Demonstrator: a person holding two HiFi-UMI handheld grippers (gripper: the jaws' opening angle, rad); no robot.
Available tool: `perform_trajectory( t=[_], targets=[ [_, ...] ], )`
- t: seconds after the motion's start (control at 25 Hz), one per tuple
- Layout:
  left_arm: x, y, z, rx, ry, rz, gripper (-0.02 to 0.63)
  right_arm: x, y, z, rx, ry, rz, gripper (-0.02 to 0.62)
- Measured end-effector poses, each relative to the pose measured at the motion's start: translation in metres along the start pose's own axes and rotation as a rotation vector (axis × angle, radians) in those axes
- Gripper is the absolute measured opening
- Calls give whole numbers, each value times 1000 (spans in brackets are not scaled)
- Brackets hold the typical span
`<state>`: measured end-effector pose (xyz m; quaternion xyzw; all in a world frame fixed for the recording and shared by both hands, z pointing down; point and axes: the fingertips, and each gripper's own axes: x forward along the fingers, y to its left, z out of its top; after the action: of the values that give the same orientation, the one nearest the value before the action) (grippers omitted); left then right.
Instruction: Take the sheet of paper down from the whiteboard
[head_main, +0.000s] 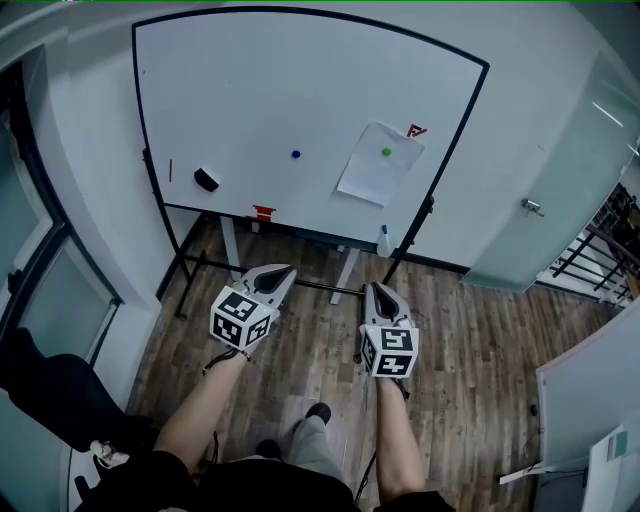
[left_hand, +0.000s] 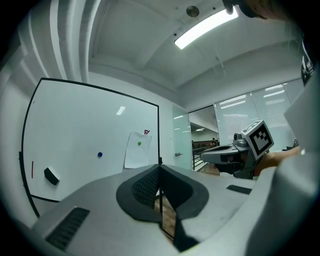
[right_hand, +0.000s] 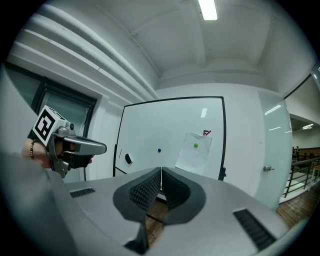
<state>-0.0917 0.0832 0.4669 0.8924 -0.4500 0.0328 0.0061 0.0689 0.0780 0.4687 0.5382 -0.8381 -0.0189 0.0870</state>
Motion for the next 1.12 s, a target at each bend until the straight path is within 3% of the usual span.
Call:
perform_trajectory(
  t=[0.4, 0.8, 1.12],
  targets=[
    [64, 57, -1, 2, 14, 39, 20, 88, -39, 8, -6, -19, 30, 25],
    [178, 116, 34, 56, 15, 69, 20, 198, -125, 31, -4, -63, 35, 25],
    [251, 142, 44, 70, 24, 99, 20, 253, -179, 40, 29, -88, 56, 25]
  ],
)
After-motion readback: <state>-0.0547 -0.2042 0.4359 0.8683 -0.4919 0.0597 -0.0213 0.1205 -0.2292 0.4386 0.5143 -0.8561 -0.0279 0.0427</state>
